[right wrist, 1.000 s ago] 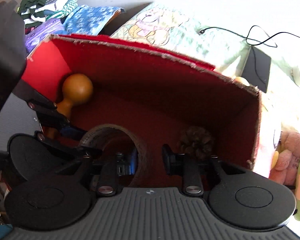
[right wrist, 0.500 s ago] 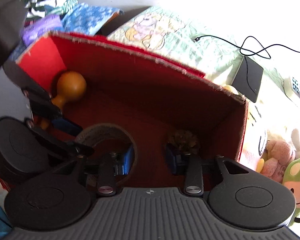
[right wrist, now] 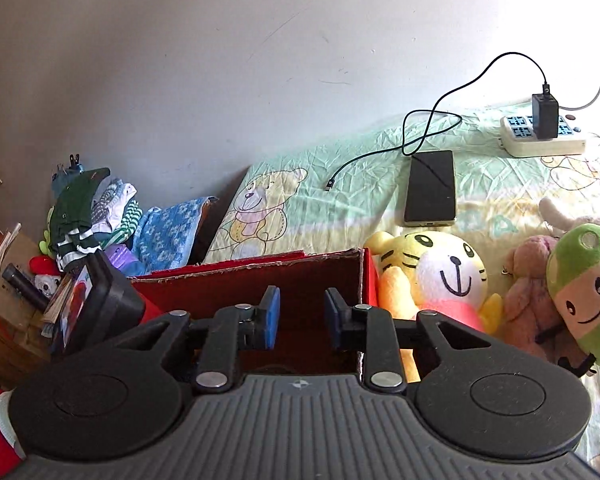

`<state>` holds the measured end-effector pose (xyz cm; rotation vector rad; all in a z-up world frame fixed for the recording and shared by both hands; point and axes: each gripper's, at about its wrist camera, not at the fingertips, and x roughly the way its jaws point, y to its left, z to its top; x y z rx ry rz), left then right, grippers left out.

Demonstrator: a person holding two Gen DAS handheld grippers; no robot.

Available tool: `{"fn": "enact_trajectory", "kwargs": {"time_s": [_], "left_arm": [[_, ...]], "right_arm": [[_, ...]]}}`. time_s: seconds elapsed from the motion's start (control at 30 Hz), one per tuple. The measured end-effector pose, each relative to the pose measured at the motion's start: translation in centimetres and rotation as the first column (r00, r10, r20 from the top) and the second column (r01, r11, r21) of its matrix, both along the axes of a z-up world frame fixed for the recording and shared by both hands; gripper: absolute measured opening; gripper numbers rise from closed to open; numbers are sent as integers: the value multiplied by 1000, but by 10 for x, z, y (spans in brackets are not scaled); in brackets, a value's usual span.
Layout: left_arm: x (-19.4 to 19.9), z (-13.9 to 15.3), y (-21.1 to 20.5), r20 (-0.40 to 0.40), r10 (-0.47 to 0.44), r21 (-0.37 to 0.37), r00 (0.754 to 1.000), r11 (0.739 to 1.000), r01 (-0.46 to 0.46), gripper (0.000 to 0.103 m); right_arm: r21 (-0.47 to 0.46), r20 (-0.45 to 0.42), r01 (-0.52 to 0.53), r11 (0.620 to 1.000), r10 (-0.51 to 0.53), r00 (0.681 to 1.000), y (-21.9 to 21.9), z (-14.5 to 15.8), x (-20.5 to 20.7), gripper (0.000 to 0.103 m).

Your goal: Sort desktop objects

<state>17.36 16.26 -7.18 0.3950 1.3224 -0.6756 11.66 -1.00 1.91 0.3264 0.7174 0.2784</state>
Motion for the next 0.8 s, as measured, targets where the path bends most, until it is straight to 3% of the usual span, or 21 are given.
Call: {"fn": "enact_trajectory", "kwargs": {"time_s": [0.3,0.33,0.37,0.47,0.63,0.8], "left_arm": [[-8,-5,-16,-3,-3,-17,1000,1000,3,12],[-7,-3,-13,-4,13,-28,1000,1000,-13,15],[-6,-1,-9,3,31,-34,1000,999,-31,28],[-5,8,10,39,108,-66,993,992,-106,50],[-5,18,39,86,222,-85,971,973,-215,54],[-8,28,55,172,273,-93,947,961,-260,58]], "right_arm": [[3,22,24,1000,-24,999,-3,-6,-5,26],[4,20,26,1000,-26,999,-4,-6,-7,26],[4,17,27,1000,-27,1000,-4,-7,-7,26],[2,6,18,1000,-18,1000,-1,-10,-8,26],[-34,26,2,999,-1,1000,7,-10,-10,26],[-56,20,-9,998,10,1000,17,-14,-8,26]]}}
